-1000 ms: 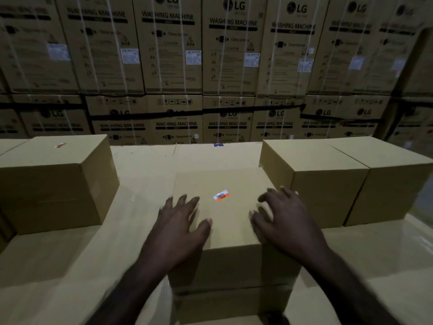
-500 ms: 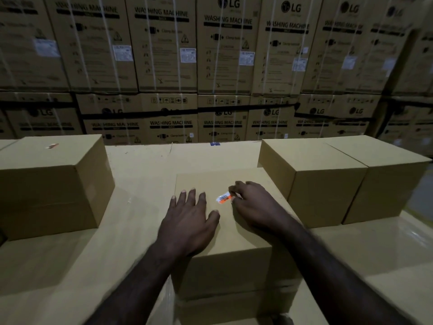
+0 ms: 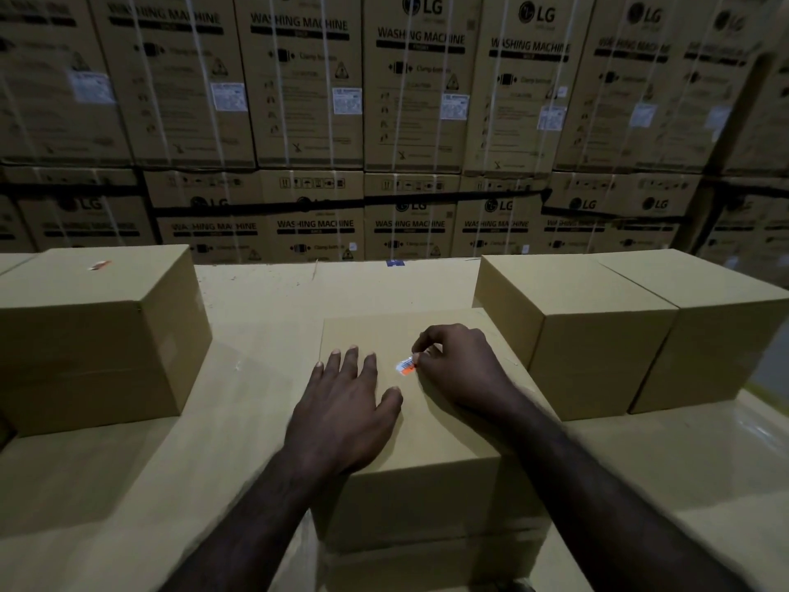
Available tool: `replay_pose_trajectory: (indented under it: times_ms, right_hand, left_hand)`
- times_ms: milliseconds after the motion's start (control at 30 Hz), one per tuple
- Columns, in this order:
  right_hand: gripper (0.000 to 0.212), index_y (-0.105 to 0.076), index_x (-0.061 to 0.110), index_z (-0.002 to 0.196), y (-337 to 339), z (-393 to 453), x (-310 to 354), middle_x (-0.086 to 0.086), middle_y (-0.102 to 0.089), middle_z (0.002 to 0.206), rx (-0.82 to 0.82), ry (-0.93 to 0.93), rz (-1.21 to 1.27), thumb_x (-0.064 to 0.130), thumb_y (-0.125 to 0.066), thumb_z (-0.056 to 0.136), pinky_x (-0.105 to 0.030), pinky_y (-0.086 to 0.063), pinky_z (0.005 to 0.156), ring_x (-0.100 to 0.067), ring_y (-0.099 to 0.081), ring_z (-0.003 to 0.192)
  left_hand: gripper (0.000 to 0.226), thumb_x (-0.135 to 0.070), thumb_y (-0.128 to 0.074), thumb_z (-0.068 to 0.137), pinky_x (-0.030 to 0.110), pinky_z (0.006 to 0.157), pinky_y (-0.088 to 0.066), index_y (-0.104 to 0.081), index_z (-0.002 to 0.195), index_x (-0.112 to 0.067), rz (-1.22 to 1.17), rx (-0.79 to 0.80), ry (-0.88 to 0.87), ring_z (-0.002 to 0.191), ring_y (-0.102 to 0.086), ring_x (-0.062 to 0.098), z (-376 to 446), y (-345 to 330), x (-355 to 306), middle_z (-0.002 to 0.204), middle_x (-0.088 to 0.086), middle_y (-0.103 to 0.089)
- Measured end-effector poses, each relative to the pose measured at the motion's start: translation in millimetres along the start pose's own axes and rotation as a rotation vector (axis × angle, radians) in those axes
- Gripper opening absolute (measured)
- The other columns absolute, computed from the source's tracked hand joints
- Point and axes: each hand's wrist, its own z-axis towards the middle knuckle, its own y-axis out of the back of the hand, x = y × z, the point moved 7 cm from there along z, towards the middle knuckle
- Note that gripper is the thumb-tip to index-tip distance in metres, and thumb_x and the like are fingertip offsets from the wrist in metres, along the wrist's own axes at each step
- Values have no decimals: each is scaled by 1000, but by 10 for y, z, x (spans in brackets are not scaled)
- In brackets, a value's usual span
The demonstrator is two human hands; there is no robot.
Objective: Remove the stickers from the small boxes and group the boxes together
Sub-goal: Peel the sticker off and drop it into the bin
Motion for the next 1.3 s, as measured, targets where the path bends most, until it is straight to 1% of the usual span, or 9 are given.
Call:
replay_pose_trajectory:
  times_ms: [300,467,533,600,700,833,967,1100,1300]
  right_hand:
    - [17,-67,14,109,-44,5,49,-2,-70,104,-28,21,-46,17,-57,96,-23,-53,75,-11,-64,92]
    - [14,-56,17,105,220,-44,-56,0,-67,108,-125,-180,658,22,-43,102,-25,-55,64,-15,-65,94]
    - [18,-55,15,105,308,-69,-109,-3,-68,114,-113,-219,806,25,-41,103,-23,-56,60,-19,-64,99]
    - [17,-55,18,103,291,-105,-141,-1,-69,115,-9,-182,749,27,-40,103,-35,-59,76,-21,-62,105]
    - [16,-53,25,99,157,-177,-159,0,-67,115,151,-69,538,33,-40,102,-53,-48,96,-19,-61,110]
    - [12,-48,27,104,13,-247,-13,1,-63,120,288,68,345,31,-37,103,-49,-46,101,-13,-58,114]
    - [16,-45,33,101,-134,-314,100,5,-65,115,394,174,199,42,-32,99,-53,-27,114,-14,-55,119]
    - [20,-52,28,102,81,-243,-67,0,-66,111,314,50,327,41,-38,95,-53,-47,99,-17,-62,111]
    - [15,-54,24,99,122,-98,-144,-4,-66,112,271,-43,352,31,-41,101,-54,-48,97,-21,-61,109]
  left_hand:
    - [67,-56,-20,98,41,121,-3,-7,155,-23,-3,0,0,149,1,22,1,0,3,163,4,0]
    - [64,-52,-19,99,41,121,-4,-6,155,-22,-19,-1,-17,149,2,21,-27,24,12,162,3,1]
    - [64,-51,-19,99,40,121,-3,-6,154,-22,-18,-6,-18,149,2,20,-26,27,19,162,3,1]
    - [64,-51,-19,99,40,121,-3,-6,154,-22,-18,-12,-17,149,2,20,-27,24,18,162,3,0]
    - [64,-51,-20,99,39,121,-2,-6,155,-22,-16,-12,-16,149,2,21,-23,22,7,162,4,0]
    - [64,-51,-20,99,39,120,-2,-6,155,-22,-14,-10,-16,149,2,21,-14,18,-3,162,4,0]
    - [63,-50,-19,100,40,121,-4,-8,154,-21,-8,-5,-19,149,1,20,-16,12,-1,163,4,-1]
    - [57,-41,-18,102,38,121,-2,-8,155,-20,-12,-12,-33,149,0,20,-22,33,-6,162,5,-2]
    - [56,-40,-18,103,38,121,-3,-9,155,-19,-16,-13,-40,149,-1,21,-14,28,-4,162,5,-3]
